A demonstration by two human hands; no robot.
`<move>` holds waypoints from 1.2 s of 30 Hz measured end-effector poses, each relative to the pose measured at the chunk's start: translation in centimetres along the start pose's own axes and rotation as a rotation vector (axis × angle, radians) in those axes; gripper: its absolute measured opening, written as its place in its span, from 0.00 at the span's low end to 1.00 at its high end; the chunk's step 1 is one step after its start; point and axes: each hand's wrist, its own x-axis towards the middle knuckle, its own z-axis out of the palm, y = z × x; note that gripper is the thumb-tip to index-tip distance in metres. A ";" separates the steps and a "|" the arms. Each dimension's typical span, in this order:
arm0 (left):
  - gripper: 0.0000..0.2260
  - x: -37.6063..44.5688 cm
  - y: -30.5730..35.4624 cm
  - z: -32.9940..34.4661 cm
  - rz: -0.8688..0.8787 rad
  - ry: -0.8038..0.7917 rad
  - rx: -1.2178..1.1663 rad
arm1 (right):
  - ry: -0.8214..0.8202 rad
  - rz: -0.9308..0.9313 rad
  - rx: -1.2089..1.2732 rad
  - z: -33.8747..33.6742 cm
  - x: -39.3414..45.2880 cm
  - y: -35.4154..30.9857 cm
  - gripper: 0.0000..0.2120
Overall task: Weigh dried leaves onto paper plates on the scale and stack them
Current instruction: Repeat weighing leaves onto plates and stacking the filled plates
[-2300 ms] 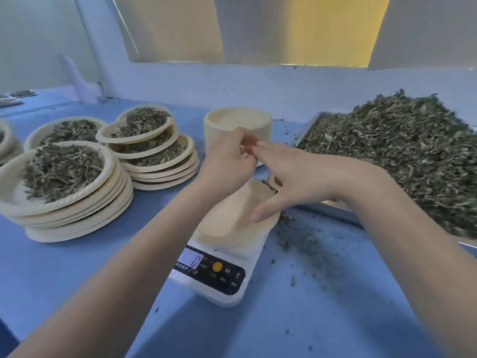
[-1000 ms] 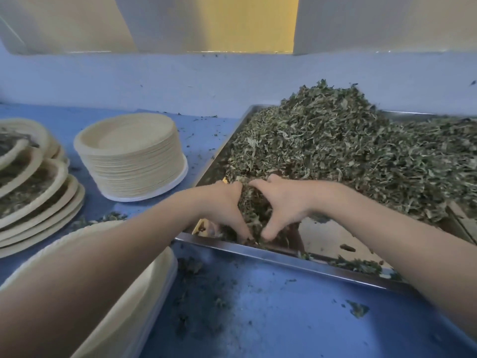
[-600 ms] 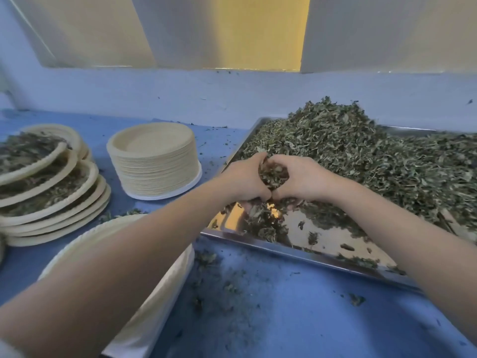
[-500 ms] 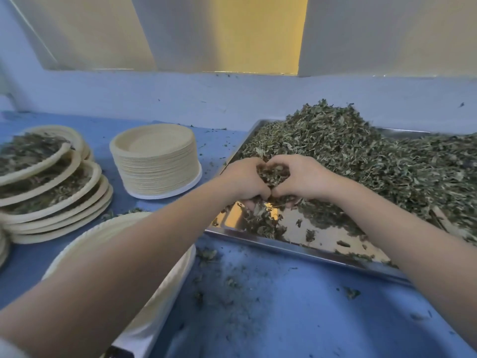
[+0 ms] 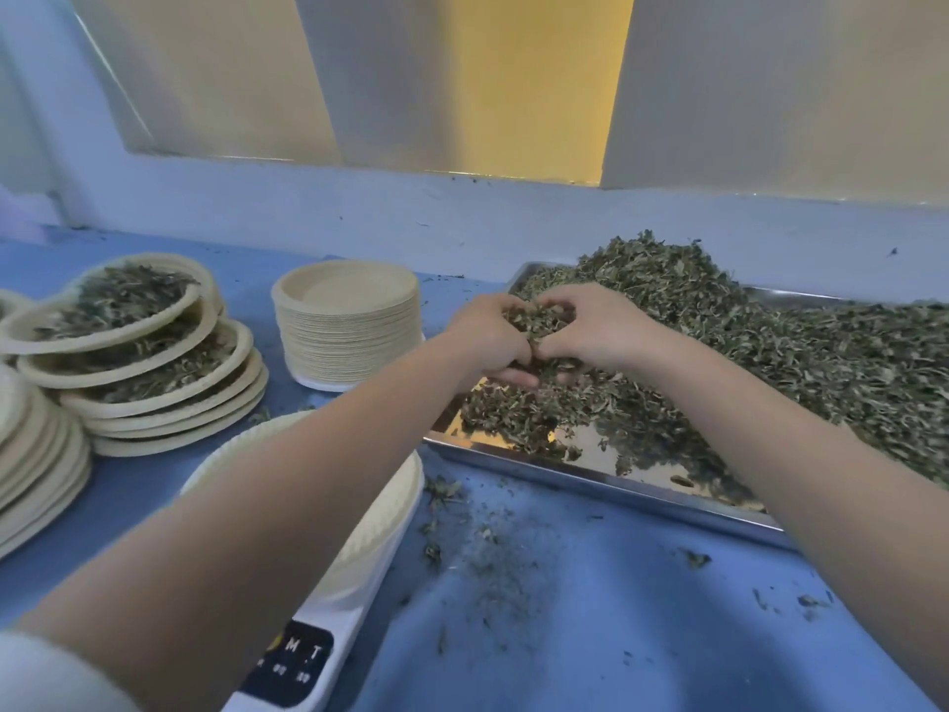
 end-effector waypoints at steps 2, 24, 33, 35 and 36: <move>0.21 -0.9 0.4 -1.4 0.027 0.043 -0.014 | -0.007 -0.040 0.007 0.7 0.1 -1.5 0.26; 0.23 -14.1 -5.6 -16.5 -0.160 0.080 0.350 | -0.456 -0.302 -0.223 10.0 -2.1 -8.5 0.16; 0.11 -13.1 -7.5 -15.2 0.058 0.236 0.366 | -0.364 -0.386 -0.247 12.8 -2.2 -8.4 0.09; 0.10 -12.9 -7.8 -15.0 0.073 0.260 0.360 | -0.333 -0.403 -0.234 13.1 -2.2 -8.4 0.06; 0.09 -12.8 -7.9 -14.9 0.079 0.269 0.365 | -0.325 -0.410 -0.230 13.2 -2.3 -8.4 0.06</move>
